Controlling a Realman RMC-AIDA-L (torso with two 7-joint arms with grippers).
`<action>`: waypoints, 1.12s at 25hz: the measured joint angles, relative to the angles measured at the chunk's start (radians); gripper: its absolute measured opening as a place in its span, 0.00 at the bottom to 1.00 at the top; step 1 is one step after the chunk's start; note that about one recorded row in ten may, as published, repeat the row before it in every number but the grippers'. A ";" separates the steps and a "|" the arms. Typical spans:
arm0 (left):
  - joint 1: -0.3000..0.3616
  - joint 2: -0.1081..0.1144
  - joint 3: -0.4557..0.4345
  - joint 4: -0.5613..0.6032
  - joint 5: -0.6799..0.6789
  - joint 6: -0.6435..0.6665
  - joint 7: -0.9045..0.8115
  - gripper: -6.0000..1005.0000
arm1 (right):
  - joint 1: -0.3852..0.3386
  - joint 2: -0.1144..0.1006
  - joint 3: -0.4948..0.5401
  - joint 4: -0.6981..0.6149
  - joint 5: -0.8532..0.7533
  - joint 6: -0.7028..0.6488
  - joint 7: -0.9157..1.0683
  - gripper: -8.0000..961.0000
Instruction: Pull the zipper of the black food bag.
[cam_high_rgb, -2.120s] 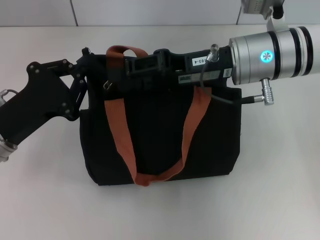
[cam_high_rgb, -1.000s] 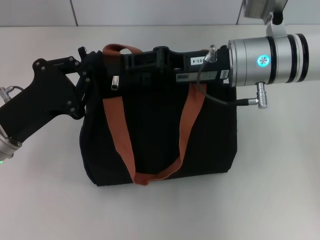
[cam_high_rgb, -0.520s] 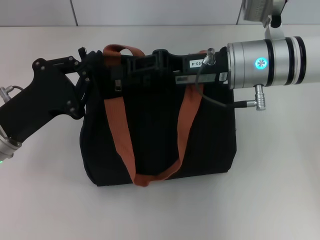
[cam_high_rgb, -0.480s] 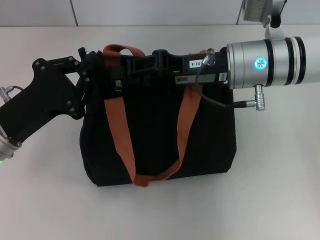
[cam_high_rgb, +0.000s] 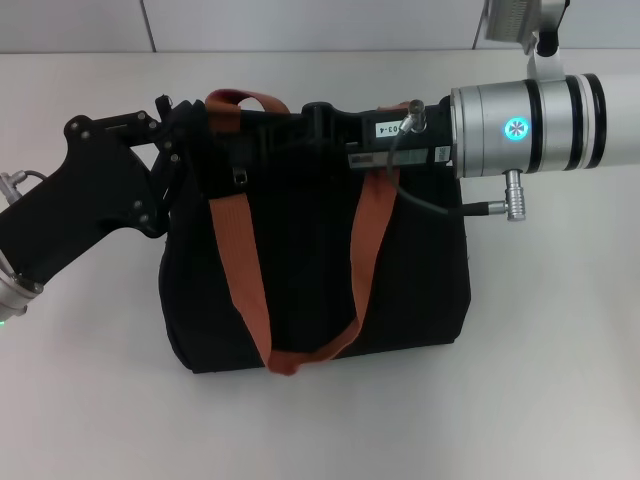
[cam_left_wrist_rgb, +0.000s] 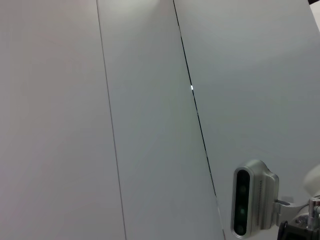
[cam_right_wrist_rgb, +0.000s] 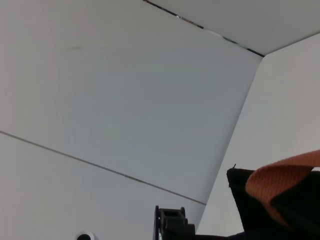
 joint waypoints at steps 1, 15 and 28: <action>0.000 0.000 0.000 0.000 -0.001 0.000 0.000 0.03 | 0.002 0.000 -0.002 0.002 0.000 0.000 -0.008 0.28; -0.001 0.000 -0.002 0.000 -0.003 -0.001 0.000 0.03 | -0.059 -0.001 -0.071 -0.142 -0.002 0.051 -0.034 0.01; 0.008 0.002 -0.011 0.000 -0.007 0.001 0.000 0.03 | -0.302 -0.003 -0.110 -0.531 -0.091 0.088 0.127 0.01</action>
